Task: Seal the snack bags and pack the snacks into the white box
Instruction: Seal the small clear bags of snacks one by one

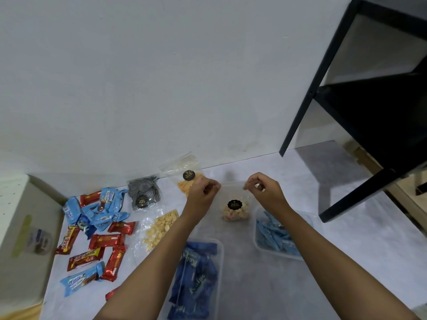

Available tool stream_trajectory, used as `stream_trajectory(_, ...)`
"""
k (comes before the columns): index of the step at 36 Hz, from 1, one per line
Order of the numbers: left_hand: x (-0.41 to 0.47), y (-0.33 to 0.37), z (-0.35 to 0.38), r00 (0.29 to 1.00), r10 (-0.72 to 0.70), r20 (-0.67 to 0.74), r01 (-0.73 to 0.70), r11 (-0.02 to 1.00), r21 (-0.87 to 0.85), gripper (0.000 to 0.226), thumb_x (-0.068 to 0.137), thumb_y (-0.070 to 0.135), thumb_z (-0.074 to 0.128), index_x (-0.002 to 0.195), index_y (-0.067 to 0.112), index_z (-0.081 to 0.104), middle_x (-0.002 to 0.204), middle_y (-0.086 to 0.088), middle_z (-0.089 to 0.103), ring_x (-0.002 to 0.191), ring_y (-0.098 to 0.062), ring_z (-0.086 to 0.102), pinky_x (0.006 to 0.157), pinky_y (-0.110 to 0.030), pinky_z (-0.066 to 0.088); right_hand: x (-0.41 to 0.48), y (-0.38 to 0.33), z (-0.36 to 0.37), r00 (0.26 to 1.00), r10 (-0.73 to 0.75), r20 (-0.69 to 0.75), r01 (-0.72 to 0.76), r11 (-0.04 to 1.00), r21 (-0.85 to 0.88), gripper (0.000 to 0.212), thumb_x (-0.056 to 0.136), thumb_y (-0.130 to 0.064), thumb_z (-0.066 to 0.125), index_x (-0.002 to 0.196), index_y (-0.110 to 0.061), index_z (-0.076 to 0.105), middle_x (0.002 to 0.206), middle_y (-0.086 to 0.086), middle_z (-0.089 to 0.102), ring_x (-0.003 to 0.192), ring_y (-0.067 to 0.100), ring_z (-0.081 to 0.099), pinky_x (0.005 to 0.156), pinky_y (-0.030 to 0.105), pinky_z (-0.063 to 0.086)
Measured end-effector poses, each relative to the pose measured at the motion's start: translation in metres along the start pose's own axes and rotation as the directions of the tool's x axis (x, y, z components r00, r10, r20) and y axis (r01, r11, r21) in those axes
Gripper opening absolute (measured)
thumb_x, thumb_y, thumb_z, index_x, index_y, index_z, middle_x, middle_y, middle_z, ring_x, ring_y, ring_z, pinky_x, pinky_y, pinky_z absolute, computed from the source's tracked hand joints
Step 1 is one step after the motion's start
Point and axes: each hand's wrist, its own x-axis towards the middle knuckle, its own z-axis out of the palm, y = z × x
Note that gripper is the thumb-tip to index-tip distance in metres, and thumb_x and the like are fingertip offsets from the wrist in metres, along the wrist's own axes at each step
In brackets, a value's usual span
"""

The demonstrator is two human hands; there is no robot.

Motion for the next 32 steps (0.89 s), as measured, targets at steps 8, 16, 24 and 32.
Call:
stream_trajectory(8,-0.002,0.001,0.007,0.998,0.038,-0.041,-0.037,0.999,0.027,0.008,0.086,0.001,0.057,0.080,0.002,0.062,0.075,0.000,0.046,0.067,-0.005,0.043,0.062,-0.009,0.035,0.002,-0.002,0.000,0.999,0.000,0.041,0.006,0.991,-0.137,0.017,0.085,-0.014,0.059,0.072,-0.025,0.059,0.073,-0.011,0.069,0.059,0.004,0.047,0.065,0.034,0.044)
stream_trajectory(16,-0.002,0.001,0.008,0.997,0.055,-0.048,-0.052,0.997,0.053,0.011,0.084,-0.005,0.056,0.076,-0.002,0.061,0.073,0.011,0.043,0.070,0.006,0.047,0.065,-0.006,0.035,0.002,-0.011,0.004,0.996,-0.069,0.055,0.084,0.930,-0.357,0.015,0.088,-0.020,0.056,0.074,-0.026,0.058,0.074,-0.014,0.062,0.072,0.003,0.041,0.088,0.038,0.033)
stream_trajectory(24,-0.005,0.000,0.004,1.000,0.007,0.020,-0.008,1.000,0.024,0.015,0.088,-0.001,0.054,0.077,0.006,0.060,0.075,0.010,0.045,0.071,0.004,0.047,0.068,-0.009,0.036,-0.002,-0.021,0.006,0.997,-0.031,0.069,0.058,0.901,-0.429,0.008,0.086,-0.035,0.058,0.085,-0.028,0.061,0.086,-0.015,0.062,0.090,0.009,0.049,0.084,0.034,0.023)
stream_trajectory(32,-0.004,0.005,-0.004,0.998,0.005,0.060,-0.009,0.998,0.056,0.012,0.089,0.008,0.056,0.080,0.005,0.063,0.076,-0.004,0.049,0.071,-0.009,0.045,0.066,-0.010,0.034,0.001,-0.029,0.007,0.994,-0.043,0.099,0.086,0.871,-0.484,0.008,0.087,-0.033,0.055,0.086,-0.028,0.062,0.085,-0.015,0.061,0.089,0.009,0.049,0.079,0.035,0.022)
